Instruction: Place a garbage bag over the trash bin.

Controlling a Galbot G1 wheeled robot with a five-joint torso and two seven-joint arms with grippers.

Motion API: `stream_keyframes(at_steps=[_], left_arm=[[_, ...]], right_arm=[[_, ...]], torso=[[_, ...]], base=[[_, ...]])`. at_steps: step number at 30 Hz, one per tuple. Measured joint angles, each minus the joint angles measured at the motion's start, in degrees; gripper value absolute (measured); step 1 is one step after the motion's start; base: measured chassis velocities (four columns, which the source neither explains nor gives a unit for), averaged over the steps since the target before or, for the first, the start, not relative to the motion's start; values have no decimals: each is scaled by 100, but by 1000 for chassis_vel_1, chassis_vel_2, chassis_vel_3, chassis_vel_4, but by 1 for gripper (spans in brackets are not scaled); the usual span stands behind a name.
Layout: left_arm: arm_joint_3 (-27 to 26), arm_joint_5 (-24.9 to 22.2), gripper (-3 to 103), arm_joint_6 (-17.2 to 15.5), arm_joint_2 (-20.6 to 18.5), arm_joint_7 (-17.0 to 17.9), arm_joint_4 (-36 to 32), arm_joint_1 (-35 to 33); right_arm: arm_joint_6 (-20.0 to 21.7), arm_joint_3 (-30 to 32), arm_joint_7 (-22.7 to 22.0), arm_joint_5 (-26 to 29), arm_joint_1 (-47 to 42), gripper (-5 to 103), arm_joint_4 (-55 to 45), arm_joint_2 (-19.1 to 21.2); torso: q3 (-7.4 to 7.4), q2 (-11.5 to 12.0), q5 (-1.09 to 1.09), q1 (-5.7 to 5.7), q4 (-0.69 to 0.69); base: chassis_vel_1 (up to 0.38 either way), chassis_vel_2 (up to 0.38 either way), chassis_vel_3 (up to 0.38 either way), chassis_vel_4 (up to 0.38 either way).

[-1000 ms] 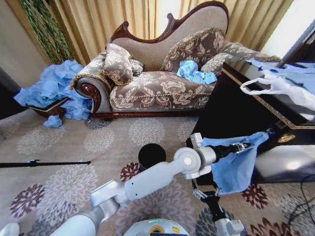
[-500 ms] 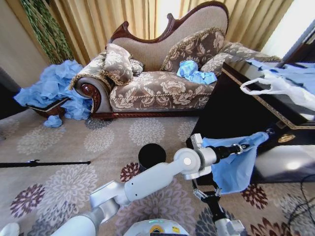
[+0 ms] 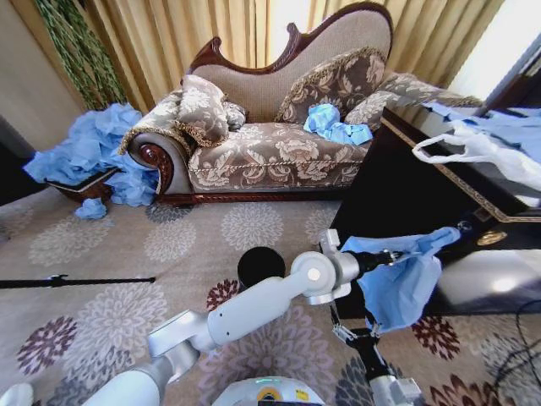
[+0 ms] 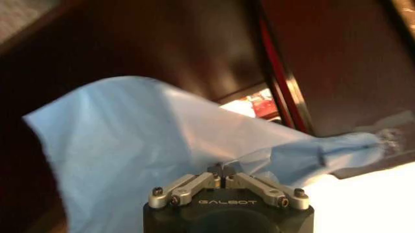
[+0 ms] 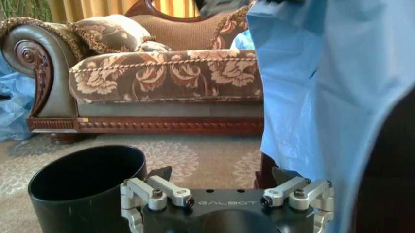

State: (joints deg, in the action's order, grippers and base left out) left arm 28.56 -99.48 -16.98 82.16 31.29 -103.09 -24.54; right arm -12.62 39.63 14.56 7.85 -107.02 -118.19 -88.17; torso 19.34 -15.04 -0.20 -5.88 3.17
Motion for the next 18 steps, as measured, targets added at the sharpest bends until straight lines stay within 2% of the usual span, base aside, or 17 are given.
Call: stream_keyframes(at_steps=[10,18], left_arm=[[-322,-12,0,-22,-516,67,-274,-268],[-773,-14,0,-34,-1109,84,-659,-791]], right_arm=[[9,14,-84,80,-28,100,-104,20],[17,-7,-54,82,-91,100,-176,44]], torso=[[0,0,-1,0,0],[0,0,-2,0,0]], base=[[0,0,0,0],[0,0,0,0]])
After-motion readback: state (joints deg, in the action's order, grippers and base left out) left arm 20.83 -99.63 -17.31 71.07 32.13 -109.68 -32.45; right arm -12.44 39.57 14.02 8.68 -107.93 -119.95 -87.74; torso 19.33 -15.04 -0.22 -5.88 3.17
